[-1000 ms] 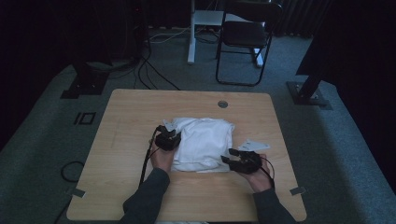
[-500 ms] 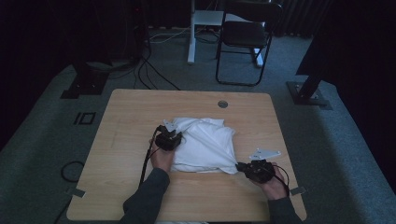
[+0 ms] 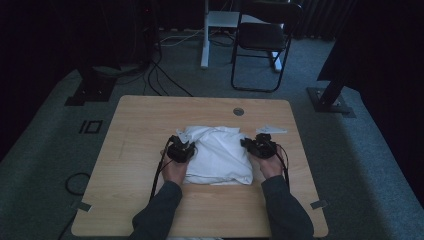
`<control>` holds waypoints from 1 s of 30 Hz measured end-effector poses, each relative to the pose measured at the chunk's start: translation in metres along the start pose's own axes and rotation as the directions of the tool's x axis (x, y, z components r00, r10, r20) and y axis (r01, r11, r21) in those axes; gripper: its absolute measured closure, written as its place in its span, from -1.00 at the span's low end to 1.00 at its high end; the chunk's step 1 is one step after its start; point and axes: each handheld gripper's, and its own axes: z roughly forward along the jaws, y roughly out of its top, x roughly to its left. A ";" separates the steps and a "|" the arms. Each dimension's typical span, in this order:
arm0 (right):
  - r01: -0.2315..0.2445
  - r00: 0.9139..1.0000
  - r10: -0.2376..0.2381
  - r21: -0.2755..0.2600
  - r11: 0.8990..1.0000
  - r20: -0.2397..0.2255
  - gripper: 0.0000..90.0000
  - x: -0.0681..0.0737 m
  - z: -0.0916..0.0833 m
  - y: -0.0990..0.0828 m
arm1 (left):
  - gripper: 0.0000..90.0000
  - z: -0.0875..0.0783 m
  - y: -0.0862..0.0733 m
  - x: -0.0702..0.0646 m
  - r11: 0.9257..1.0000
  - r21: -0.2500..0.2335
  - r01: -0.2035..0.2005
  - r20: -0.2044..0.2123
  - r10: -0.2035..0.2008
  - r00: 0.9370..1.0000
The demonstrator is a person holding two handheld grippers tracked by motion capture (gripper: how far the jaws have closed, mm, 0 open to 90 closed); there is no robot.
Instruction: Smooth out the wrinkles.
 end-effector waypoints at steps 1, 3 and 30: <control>0.000 1.000 0.000 0.000 1.000 0.000 0.97 0.000 0.000 0.000 | 0.55 0.000 0.000 0.000 1.000 0.000 0.000 0.000 0.000 1.000; -0.073 0.993 0.076 -0.042 0.996 0.091 0.99 -0.023 -0.018 0.003 | 0.56 0.000 0.000 -0.002 1.000 -0.002 -0.016 -0.007 0.016 1.000; 0.180 0.982 -0.170 0.142 0.973 -0.076 -0.02 0.041 -0.004 -0.048 | 0.25 -0.056 -0.015 -0.036 0.996 -0.086 0.026 0.289 0.000 0.957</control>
